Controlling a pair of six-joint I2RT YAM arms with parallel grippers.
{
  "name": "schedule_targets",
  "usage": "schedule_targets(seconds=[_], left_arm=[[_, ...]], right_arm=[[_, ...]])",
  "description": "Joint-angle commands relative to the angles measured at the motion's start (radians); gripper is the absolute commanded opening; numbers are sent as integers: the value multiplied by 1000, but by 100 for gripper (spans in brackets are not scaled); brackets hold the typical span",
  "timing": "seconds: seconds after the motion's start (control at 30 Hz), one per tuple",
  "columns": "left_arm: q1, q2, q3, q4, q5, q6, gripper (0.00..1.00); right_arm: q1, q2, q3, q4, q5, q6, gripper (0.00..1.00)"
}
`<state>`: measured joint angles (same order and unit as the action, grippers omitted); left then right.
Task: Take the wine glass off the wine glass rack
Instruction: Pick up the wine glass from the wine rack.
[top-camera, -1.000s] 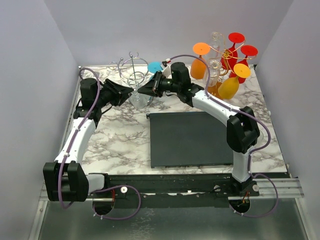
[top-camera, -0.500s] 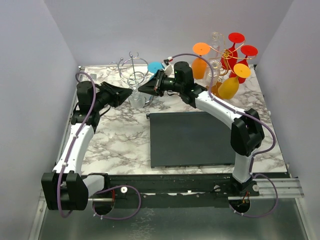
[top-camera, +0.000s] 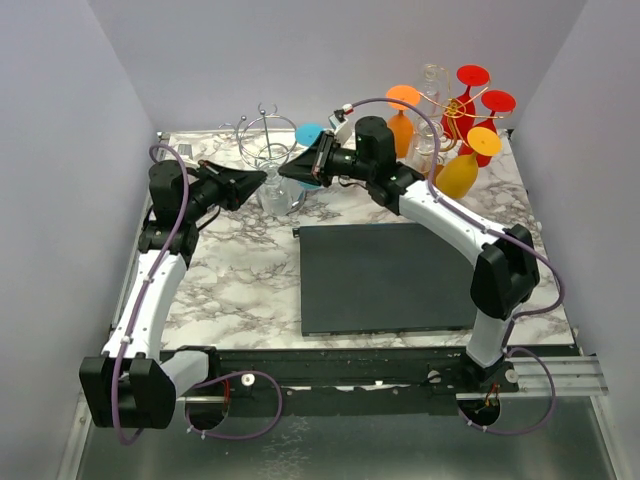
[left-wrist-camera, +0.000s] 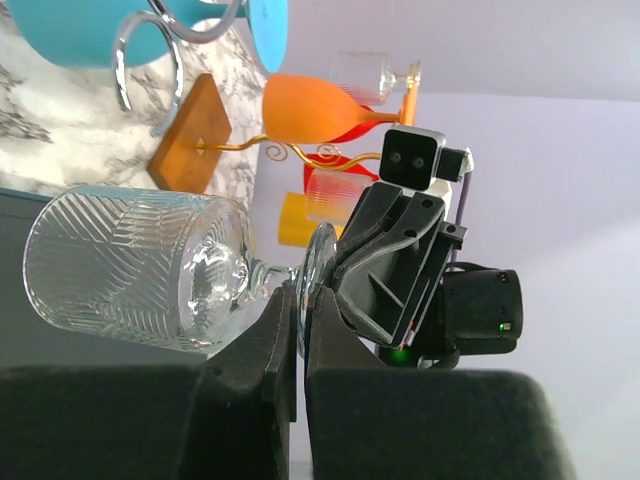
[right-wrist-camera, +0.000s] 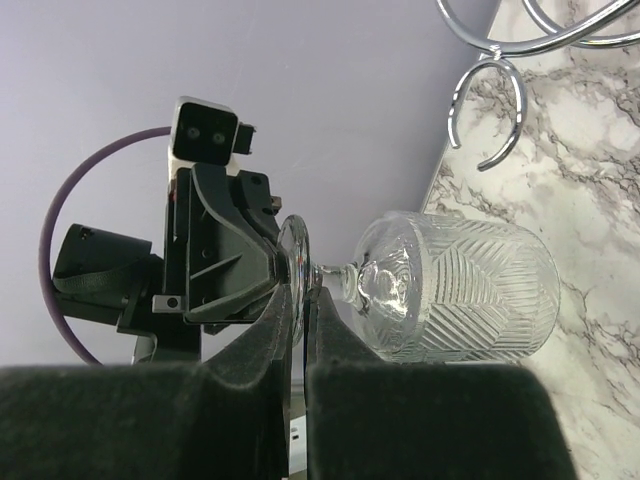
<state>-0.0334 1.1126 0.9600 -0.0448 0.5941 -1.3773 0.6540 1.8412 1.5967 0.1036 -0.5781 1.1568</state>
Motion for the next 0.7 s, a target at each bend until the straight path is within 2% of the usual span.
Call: schedule_targets(seconds=[0.0, 0.2, 0.4, 0.67], left_arm=[[-27, -47, 59, 40, -6, -155, 0], [-35, -57, 89, 40, -85, -256, 0], [-46, -50, 130, 70, -128, -308, 0], [-46, -50, 143, 77, -201, -369, 0]], right_arm=[[30, -74, 42, -1, 37, -66, 2], [29, -93, 72, -37, 73, -95, 13], [29, -110, 83, -53, 109, -116, 39], [6, -204, 10, -35, 223, -141, 65]])
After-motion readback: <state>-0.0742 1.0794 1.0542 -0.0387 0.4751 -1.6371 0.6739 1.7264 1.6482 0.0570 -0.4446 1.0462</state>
